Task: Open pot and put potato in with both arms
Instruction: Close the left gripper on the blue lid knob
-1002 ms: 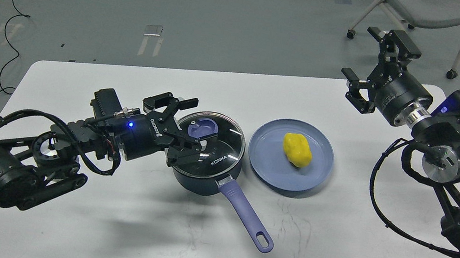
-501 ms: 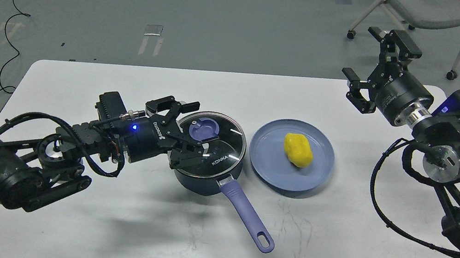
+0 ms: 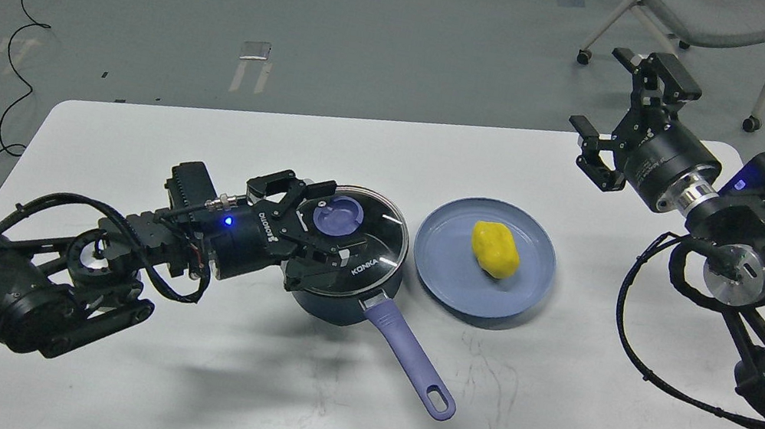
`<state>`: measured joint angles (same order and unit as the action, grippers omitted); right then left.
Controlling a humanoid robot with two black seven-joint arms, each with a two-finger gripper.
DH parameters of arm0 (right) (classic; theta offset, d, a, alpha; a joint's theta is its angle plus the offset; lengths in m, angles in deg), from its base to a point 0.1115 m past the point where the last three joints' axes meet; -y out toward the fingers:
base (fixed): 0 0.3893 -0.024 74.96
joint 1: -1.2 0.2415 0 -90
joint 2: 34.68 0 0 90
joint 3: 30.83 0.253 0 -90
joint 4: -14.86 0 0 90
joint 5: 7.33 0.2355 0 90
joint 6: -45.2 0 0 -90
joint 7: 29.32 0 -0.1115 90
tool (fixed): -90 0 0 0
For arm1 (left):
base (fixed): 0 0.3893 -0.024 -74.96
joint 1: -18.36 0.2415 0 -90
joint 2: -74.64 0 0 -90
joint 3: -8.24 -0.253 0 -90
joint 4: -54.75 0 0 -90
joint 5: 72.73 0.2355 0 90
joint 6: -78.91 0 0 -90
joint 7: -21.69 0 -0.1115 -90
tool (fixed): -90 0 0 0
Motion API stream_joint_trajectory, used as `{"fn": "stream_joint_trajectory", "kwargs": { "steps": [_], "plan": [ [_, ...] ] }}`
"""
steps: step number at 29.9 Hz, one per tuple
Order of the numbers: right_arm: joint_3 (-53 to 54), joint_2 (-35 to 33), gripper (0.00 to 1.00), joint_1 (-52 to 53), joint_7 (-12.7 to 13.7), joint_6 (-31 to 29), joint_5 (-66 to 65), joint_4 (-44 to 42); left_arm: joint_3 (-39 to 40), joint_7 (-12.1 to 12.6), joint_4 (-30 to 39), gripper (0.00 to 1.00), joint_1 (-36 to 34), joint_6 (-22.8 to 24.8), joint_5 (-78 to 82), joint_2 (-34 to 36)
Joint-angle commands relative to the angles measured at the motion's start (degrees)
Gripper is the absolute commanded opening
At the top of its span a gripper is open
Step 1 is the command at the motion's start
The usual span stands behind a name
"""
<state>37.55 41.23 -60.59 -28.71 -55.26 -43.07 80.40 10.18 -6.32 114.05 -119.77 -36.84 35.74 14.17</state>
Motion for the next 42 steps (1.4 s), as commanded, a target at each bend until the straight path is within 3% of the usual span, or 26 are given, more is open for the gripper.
{"fn": "stream_joint_trajectory", "kwargs": {
  "steps": [1, 19, 20, 23, 24, 42],
  "plan": [
    [0.0, 0.03, 1.0, 0.0, 0.0, 0.0, -0.03, -0.07, -0.18, 0.0, -0.33, 0.98, -0.04, 0.0, -0.1, 0.0],
    [0.0, -0.76, 1.0, -0.44, 0.0, 0.0, -0.03, -0.15, -0.36, 0.0, -1.65, 0.97, -0.22, 0.0, -0.1, -0.18],
    [0.0, -0.76, 1.0, -0.44, 0.0, 0.0, -0.03, -0.15, -0.27, 0.0, -1.65, 0.95, -0.3, 0.0, -0.01, -0.18],
    [-0.09, -0.76, 1.0, -0.53, 0.0, 0.0, -0.03, -0.24, -0.7, 0.0, -1.73, 0.58, -0.39, 0.26, -0.01, -0.18],
    [-0.09, -0.76, 1.0, -0.53, 0.0, 0.0, -0.03, -0.24, -1.14, 0.0, -1.65, 0.56, -0.57, 0.44, -0.01, -0.18],
    [0.0, -0.85, 1.0, -0.96, -0.17, 0.0, -0.03, -0.33, -2.73, 0.0, -1.65, 0.55, -2.33, 0.79, -0.98, 0.0]
  ]
}}
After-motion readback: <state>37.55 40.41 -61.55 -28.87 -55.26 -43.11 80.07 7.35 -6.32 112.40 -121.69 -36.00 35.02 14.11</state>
